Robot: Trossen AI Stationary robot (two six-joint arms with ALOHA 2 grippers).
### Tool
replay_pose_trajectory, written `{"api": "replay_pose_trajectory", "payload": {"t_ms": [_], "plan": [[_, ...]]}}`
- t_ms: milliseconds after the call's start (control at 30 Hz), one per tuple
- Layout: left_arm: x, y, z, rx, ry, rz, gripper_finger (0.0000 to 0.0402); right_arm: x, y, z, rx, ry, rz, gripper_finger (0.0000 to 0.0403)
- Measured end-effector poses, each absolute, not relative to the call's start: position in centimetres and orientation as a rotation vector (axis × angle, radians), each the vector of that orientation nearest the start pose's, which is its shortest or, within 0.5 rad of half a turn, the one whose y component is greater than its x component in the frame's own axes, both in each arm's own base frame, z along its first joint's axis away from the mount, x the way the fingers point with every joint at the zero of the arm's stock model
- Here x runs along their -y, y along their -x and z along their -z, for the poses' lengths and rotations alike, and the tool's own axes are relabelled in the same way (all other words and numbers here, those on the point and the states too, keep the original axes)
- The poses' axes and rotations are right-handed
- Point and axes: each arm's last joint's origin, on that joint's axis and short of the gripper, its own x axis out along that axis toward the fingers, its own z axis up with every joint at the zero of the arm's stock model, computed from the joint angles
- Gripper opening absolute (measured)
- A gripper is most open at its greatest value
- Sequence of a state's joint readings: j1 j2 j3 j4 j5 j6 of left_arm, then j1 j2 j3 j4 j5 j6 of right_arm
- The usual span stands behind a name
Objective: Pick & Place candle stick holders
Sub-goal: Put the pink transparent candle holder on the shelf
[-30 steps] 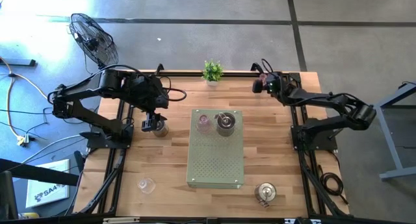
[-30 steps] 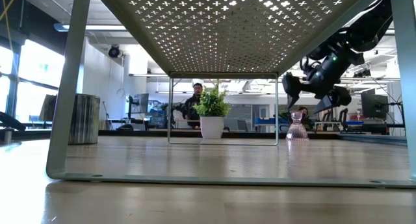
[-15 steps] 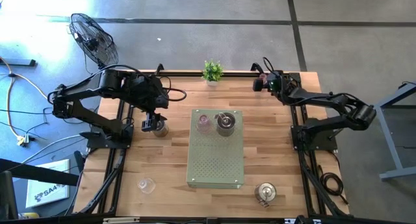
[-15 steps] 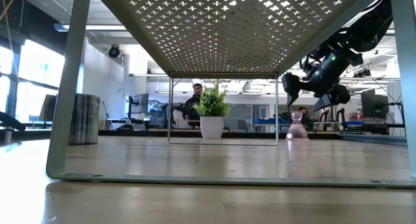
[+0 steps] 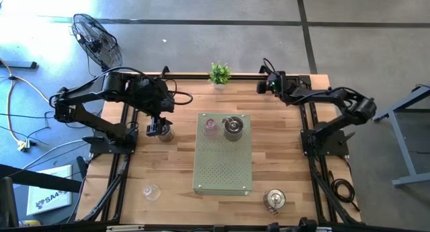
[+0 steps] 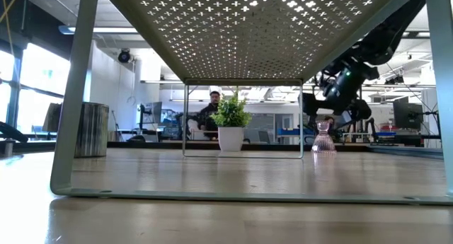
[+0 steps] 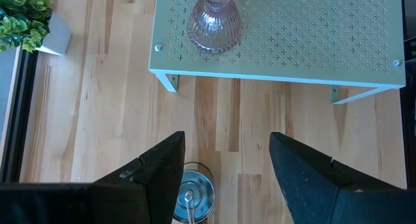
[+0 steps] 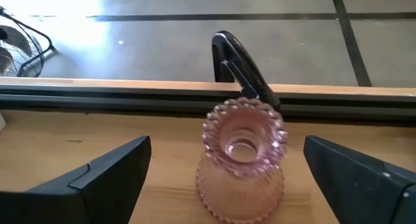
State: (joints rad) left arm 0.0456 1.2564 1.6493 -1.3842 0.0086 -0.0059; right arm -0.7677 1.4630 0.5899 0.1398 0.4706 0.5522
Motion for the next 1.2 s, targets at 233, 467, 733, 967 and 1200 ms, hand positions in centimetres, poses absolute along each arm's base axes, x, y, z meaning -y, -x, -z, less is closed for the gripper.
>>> {"api": "replay_pose_trajectory", "payload": {"t_ms": [233,467,733,967,1200], "plan": [[-0.86,-19.44,-42.29,-0.991,0.032,-0.037,0.0221,19.54,-18.35,-15.07,-0.438,-0.591,1.408,0.0397],[-0.86,-19.45,-42.29,-0.991,0.032,-0.037,0.0221,19.43,-18.21,-14.92,-0.432,-0.623,1.44,0.0395],[-0.86,-19.45,-42.29,-0.991,0.032,-0.037,0.0221,19.43,-18.24,-14.92,-0.424,-0.635,1.435,0.036],[-0.85,-19.45,-42.29,-0.991,0.032,-0.037,0.0221,19.44,-18.33,-14.96,-0.436,-0.624,1.408,0.0317],[-0.86,-19.45,-42.29,-0.991,0.032,-0.037,0.0221,19.43,-18.44,-15.0,-0.444,-0.614,1.382,0.027]]}}
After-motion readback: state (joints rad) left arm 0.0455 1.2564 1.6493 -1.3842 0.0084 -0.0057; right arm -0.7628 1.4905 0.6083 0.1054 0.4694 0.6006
